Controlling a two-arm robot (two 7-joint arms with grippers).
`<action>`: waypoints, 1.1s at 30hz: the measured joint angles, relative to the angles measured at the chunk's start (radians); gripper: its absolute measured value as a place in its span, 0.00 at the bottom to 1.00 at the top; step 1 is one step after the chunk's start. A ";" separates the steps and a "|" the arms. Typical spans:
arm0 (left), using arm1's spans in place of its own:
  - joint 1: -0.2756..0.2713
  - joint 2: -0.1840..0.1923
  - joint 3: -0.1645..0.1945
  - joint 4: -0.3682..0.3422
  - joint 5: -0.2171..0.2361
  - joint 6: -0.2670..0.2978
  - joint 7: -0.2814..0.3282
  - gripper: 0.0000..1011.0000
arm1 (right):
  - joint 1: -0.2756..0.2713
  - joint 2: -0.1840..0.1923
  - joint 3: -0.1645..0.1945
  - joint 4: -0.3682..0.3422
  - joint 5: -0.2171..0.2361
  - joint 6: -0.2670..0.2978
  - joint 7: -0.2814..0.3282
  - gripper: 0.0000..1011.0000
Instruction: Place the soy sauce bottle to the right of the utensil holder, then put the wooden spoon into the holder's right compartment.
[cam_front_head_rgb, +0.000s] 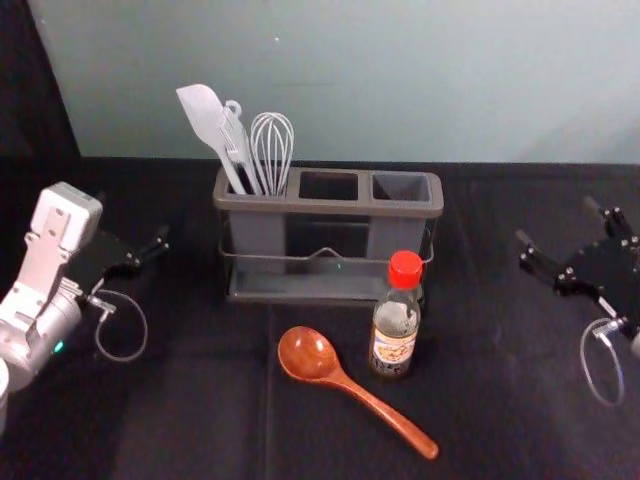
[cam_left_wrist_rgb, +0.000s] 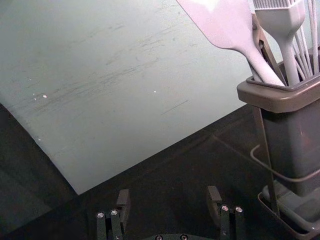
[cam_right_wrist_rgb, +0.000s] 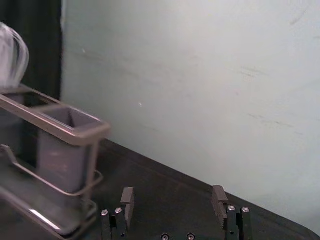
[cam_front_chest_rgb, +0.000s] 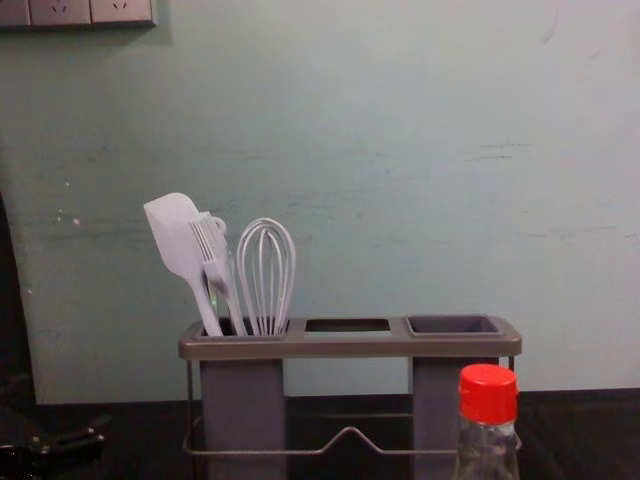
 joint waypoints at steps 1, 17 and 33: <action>0.000 0.000 0.000 0.000 0.000 0.000 0.000 0.99 | -0.011 0.005 0.006 -0.010 0.008 -0.004 0.005 0.99; 0.000 0.000 0.000 0.000 0.000 0.000 0.000 0.99 | -0.204 0.087 0.105 -0.160 0.282 -0.058 0.267 0.99; 0.000 0.000 0.000 0.000 0.000 0.000 0.000 0.99 | -0.133 0.053 0.022 -0.155 0.262 -0.011 0.449 0.99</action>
